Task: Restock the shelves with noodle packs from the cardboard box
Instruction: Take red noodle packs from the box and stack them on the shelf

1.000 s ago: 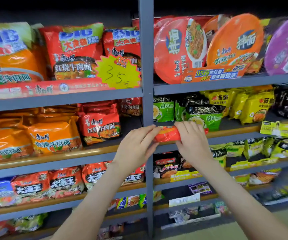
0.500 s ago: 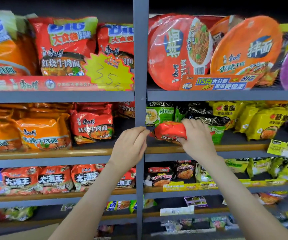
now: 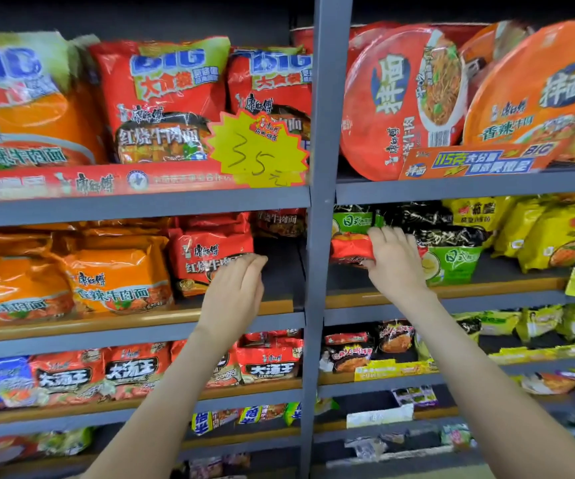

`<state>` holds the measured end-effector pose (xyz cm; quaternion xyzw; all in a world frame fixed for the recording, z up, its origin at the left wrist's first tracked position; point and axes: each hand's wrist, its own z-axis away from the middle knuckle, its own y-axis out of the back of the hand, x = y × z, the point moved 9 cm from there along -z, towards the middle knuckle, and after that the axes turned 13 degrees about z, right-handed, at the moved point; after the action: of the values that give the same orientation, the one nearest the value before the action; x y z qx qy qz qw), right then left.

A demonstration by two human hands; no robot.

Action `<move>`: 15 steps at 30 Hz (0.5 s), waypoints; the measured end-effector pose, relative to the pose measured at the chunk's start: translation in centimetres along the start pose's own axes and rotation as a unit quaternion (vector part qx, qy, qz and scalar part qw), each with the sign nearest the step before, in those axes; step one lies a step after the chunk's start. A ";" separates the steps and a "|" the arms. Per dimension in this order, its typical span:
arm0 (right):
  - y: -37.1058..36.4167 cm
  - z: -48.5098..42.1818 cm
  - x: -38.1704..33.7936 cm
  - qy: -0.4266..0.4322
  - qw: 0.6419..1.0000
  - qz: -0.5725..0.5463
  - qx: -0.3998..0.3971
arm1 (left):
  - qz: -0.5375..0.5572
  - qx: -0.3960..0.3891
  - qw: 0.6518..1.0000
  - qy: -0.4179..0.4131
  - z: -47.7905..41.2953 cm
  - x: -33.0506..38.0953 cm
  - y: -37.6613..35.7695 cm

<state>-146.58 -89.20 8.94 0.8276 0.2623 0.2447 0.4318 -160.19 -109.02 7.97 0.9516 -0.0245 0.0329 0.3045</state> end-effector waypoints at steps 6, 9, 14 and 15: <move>-0.6 -0.1 -0.1 -0.019 1.000 -0.003 -0.018 | -0.098 -0.060 0.991 0.071 0.2 -3.3 -1.8; -1.0 -0.3 -0.2 -0.014 1.000 -0.002 -0.023 | -0.180 -0.125 0.966 0.135 0.9 -6.1 -3.2; -2.1 -0.9 -0.8 0.016 0.999 -0.007 -0.036 | -0.201 -0.193 0.946 0.168 2.3 -8.4 -4.7; -2.2 -1.2 -1.0 0.024 0.999 -0.011 -0.036 | -0.196 -0.193 0.948 0.159 2.2 -8.5 -4.9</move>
<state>-148.60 -88.09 7.46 0.8021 0.2730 0.2692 0.4578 -168.22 -106.10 2.75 0.8430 0.2052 0.1176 0.4831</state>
